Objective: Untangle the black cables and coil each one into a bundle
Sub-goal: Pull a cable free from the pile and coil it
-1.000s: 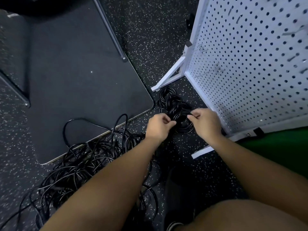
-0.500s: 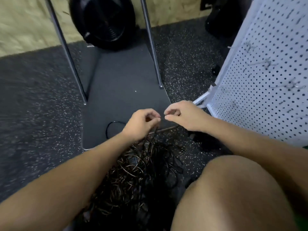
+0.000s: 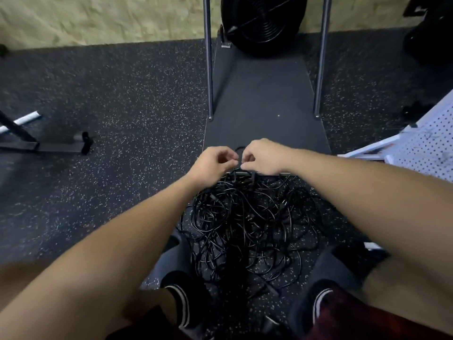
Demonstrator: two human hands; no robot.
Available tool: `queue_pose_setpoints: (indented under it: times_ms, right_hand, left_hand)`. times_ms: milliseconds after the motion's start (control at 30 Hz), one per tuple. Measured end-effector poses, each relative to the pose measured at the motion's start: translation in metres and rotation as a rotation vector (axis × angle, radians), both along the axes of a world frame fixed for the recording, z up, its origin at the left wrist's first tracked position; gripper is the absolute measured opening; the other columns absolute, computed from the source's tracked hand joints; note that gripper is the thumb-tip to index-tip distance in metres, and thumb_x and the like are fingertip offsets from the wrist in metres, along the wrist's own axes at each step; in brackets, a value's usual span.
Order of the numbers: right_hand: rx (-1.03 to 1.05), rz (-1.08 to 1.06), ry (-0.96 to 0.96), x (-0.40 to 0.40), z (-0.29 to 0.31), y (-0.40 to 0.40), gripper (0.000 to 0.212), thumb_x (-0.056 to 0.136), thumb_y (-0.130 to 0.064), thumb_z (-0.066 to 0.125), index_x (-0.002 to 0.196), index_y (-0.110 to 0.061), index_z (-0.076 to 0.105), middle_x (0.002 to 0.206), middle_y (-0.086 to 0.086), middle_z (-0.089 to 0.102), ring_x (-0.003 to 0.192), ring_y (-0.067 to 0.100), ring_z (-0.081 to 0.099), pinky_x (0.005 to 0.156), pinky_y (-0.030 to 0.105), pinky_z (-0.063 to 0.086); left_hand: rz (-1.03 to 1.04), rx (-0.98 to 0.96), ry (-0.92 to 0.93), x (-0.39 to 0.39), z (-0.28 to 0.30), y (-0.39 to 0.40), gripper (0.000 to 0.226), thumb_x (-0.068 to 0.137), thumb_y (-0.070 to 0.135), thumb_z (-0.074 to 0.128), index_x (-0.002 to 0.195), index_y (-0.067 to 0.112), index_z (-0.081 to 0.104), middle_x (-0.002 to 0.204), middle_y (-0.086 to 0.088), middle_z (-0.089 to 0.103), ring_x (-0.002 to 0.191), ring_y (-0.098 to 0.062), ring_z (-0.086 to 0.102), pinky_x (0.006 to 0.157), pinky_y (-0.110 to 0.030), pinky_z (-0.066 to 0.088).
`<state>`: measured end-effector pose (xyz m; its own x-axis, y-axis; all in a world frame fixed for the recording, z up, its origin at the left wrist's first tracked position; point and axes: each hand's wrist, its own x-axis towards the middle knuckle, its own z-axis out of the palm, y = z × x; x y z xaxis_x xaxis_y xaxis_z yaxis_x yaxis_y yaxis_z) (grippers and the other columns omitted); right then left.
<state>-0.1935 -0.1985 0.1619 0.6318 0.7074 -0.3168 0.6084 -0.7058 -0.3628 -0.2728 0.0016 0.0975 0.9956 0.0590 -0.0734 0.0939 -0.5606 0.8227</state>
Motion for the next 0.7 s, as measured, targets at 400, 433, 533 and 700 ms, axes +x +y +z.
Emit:
queue_pose_setpoints:
  times_ms: [400, 433, 533, 700]
  right_hand:
    - [0.046, -0.343, 0.263, -0.02, -0.163, 0.001, 0.039, 0.099, -0.019, 0.08, 0.138, -0.018, 0.072, 0.13, 0.001, 0.077, 0.122, 0.021, 0.07, 0.106, 0.027, 0.049]
    - [0.058, -0.34, 0.274, -0.016, -0.168, 0.003, 0.045, 0.1, -0.017, 0.079, 0.144, -0.019, 0.069, 0.133, 0.001, 0.075, 0.122, 0.022, 0.069, 0.104, 0.025, 0.047]
    - [0.089, -0.303, 0.316, -0.004, -0.184, 0.01, 0.059, 0.102, -0.012, 0.074, 0.157, -0.024, 0.057, 0.138, 0.006, 0.073, 0.103, 0.02, 0.063, 0.094, 0.023, 0.044]
    - [0.088, -0.278, 0.343, 0.006, -0.2, 0.018, 0.058, 0.102, -0.007, 0.073, 0.156, -0.021, 0.058, 0.14, 0.006, 0.071, 0.111, 0.021, 0.065, 0.095, 0.021, 0.043]
  left_hand:
    - [0.078, 0.27, 0.484, -0.019, -0.135, -0.005, 0.028, 0.101, 0.017, 0.069, 0.127, 0.01, 0.076, 0.125, -0.014, 0.079, 0.12, -0.034, 0.072, 0.103, -0.036, 0.055]
    - [0.096, 0.254, 0.499, -0.016, -0.141, -0.009, 0.031, 0.101, 0.018, 0.07, 0.13, 0.009, 0.074, 0.127, -0.015, 0.078, 0.122, -0.035, 0.071, 0.105, -0.038, 0.055]
    - [0.114, 0.188, 0.523, -0.006, -0.162, -0.021, 0.043, 0.098, 0.019, 0.076, 0.139, 0.008, 0.068, 0.129, -0.015, 0.077, 0.124, -0.034, 0.07, 0.106, -0.037, 0.053]
    - [0.137, 0.163, 0.456, 0.007, -0.175, -0.028, 0.021, 0.093, 0.017, 0.08, 0.114, 0.017, 0.077, 0.11, -0.005, 0.079, 0.105, -0.027, 0.072, 0.092, -0.03, 0.051]
